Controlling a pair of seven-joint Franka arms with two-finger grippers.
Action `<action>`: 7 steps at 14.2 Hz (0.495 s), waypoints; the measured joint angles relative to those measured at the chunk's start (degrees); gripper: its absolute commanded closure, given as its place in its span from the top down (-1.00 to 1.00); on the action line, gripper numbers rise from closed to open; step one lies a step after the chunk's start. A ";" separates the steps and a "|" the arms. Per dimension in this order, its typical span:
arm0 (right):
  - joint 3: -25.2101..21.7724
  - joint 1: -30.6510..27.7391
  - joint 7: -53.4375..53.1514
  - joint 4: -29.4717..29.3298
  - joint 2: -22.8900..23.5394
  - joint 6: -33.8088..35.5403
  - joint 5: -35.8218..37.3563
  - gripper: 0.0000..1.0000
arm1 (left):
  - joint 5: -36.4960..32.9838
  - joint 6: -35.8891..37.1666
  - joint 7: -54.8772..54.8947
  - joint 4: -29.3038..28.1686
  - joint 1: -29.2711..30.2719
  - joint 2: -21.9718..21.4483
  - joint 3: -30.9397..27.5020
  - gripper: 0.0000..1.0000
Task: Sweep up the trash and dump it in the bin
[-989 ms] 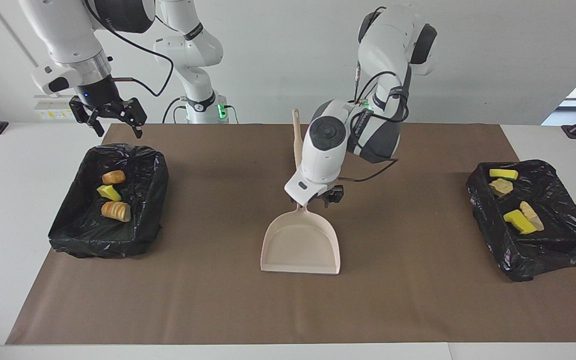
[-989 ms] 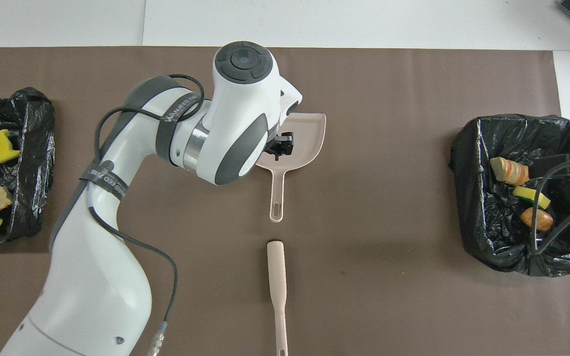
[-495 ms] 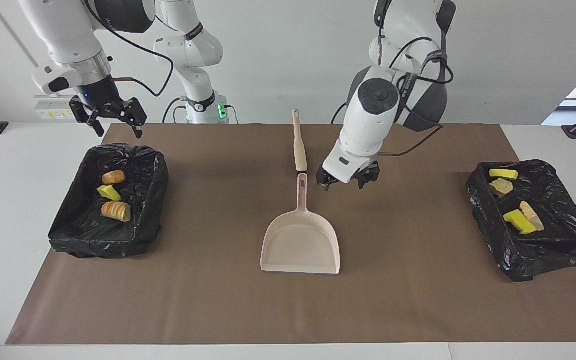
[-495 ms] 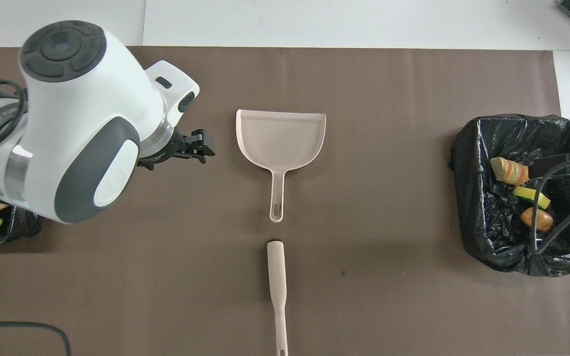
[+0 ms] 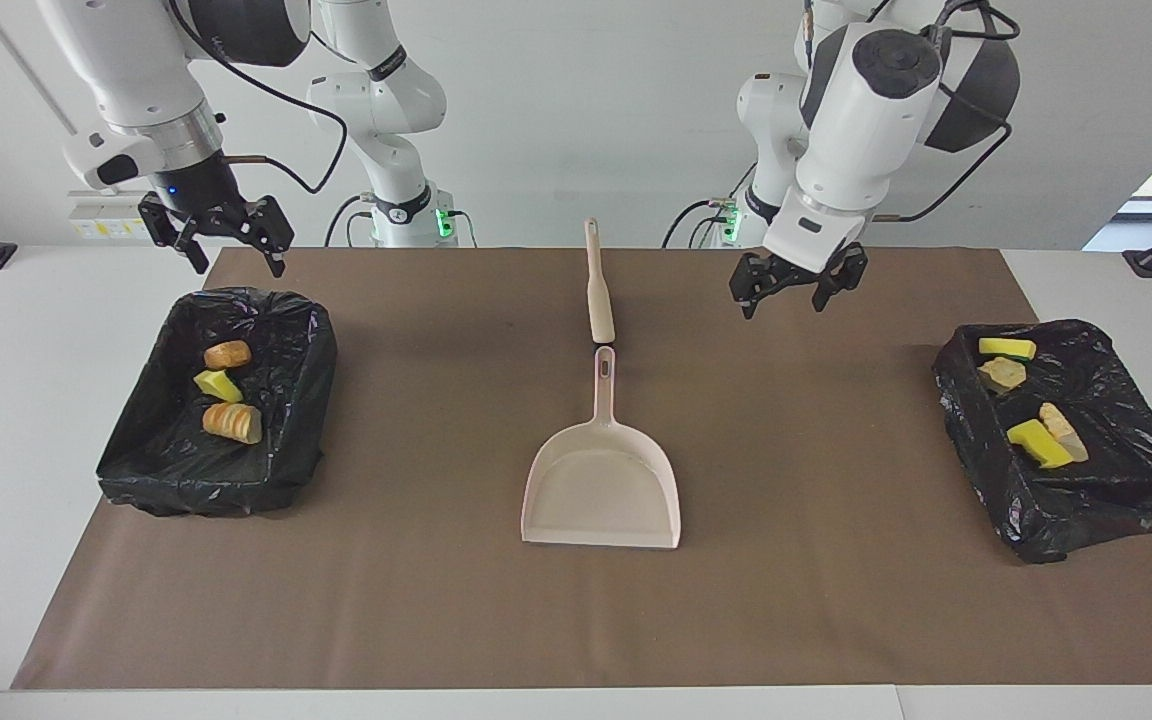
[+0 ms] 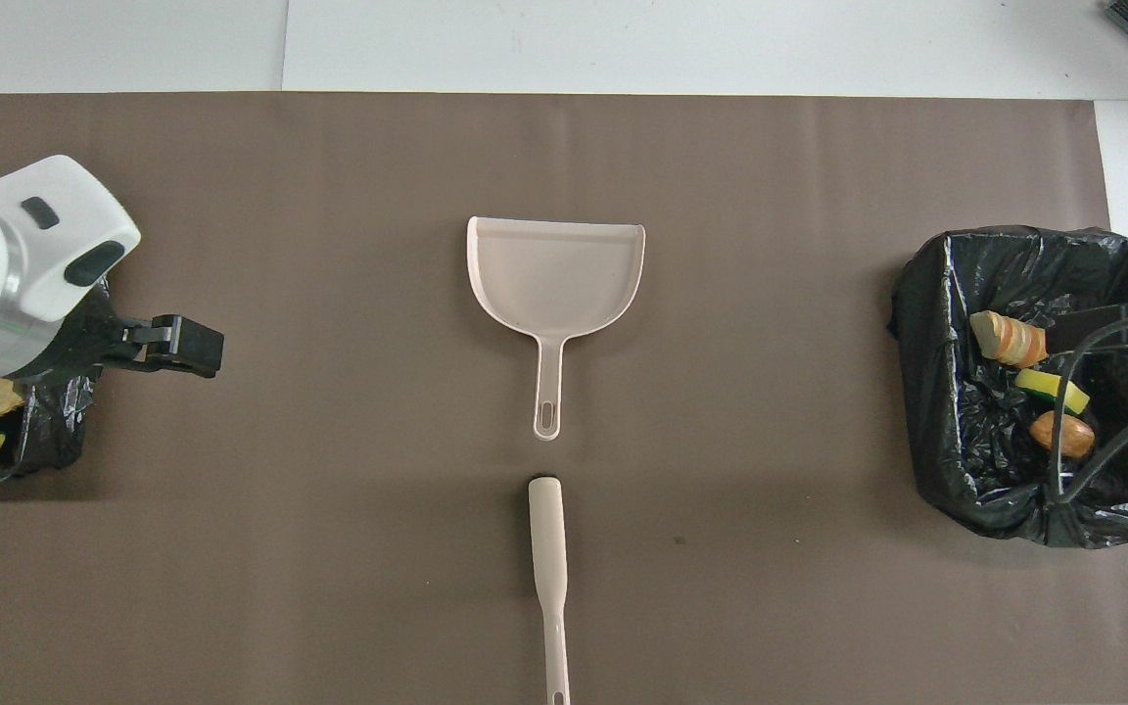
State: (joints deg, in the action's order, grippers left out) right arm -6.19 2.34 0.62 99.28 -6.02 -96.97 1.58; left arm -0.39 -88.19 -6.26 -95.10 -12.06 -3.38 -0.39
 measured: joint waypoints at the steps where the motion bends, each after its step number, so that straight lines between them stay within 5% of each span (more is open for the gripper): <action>1: 0.00 0.00 0.00 0.00 0.00 0.00 0.00 1.00 | 0.00 0.90 3.61 -1.02 1.91 -1.26 -0.04 1.00; 7: -0.01 0.00 0.00 0.00 0.00 0.00 0.00 1.00 | 0.08 1.39 12.65 0.13 8.43 -3.41 -0.14 1.00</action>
State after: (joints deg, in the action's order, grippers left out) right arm -6.20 2.34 0.62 99.28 -6.02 -96.97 1.58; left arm -0.31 -86.80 6.38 -94.98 -3.63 -6.79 -0.53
